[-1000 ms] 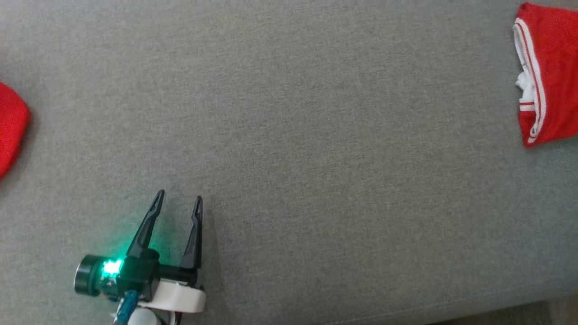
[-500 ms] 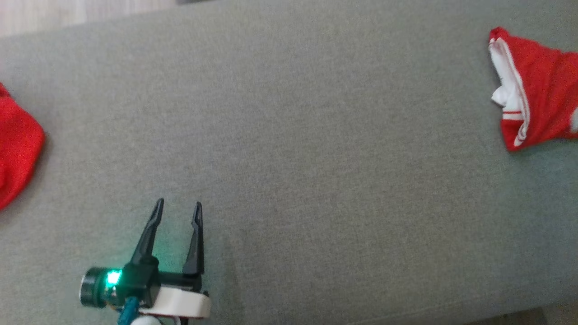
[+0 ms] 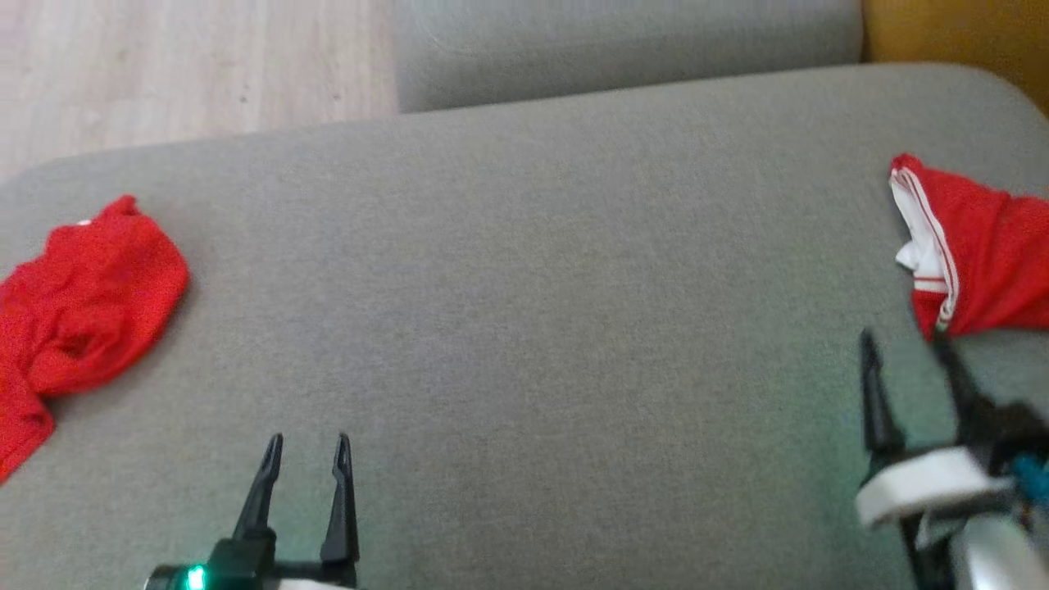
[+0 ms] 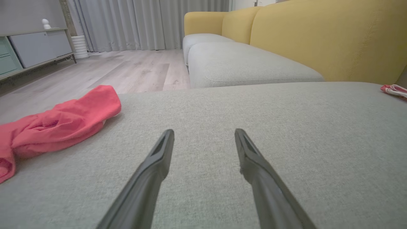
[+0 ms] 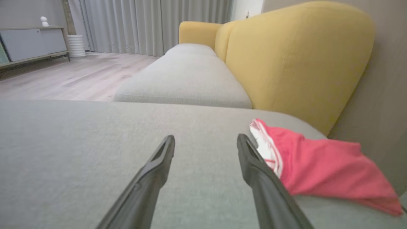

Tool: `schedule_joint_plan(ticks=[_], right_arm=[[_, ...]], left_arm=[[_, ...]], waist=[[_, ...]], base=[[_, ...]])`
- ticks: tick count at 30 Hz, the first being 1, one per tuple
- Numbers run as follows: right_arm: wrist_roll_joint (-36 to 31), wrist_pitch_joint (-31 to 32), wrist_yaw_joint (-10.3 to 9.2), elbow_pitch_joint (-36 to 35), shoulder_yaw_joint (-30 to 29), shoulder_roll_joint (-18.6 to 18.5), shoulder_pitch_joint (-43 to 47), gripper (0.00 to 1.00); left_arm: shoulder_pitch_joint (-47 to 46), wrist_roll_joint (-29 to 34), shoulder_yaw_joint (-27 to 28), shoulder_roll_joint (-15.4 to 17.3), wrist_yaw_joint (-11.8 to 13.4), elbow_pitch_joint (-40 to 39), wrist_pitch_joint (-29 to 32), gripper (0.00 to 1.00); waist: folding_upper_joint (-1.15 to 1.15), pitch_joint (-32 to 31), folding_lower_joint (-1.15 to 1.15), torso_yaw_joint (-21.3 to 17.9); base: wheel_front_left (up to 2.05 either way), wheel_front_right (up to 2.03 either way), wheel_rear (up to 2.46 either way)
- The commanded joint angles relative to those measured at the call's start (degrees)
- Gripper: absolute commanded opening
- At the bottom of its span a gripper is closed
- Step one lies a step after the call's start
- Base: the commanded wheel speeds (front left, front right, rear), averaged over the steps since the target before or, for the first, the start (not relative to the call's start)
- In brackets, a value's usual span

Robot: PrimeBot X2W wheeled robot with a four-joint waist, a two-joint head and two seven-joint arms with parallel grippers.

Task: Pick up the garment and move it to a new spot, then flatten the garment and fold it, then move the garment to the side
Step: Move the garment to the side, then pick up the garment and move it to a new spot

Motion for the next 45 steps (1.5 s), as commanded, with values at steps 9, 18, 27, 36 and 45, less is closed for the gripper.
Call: schedule_joint_plan(ticks=[9, 18, 27, 36, 45], right_arm=[[0.82, -0.78, -0.04, -2.08, 4.86, 3.66, 7.97, 1.0], [0.63, -0.79, -0.04, -2.51, 5.23, 4.39, 8.21, 1.0], [0.39, -0.79, -0.04, -1.85, 8.08, 4.89, 8.66, 1.0], [1.99, -0.79, -0.04, -0.1, 13.98, 5.38, 6.11, 1.0], [1.25, -0.8, -0.04, 0.37, 14.45, 4.4, 3.53, 1.0]], left_arm=[[1.91, -0.41, 4.13, -0.61, 0.22, -0.13, -0.55, 1.0], [1.86, -0.01, 4.49, -0.8, -0.57, 0.03, -0.55, 1.0], [1.75, 0.13, 4.07, -0.9, -0.82, 0.43, -0.55, 1.0], [5.2, -0.48, 5.28, -0.94, -0.35, 0.64, -0.55, 1.0], [2.37, -1.73, 10.14, -0.2, -1.32, -1.79, -0.55, 1.0]], waist=[[0.0, -3.86, 0.01, 1.79], [0.0, -4.14, 0.01, 3.43], [0.0, -4.74, 0.01, 11.34], [0.0, -5.56, 0.01, 22.71], [0.0, -1.1, 0.01, 23.87]], base=[[0.0, 0.0, 0.0], [0.0, 0.0, 0.0], [0.0, 0.0, 0.0], [0.0, 0.0, 0.0], [0.0, 0.0, 0.0]])
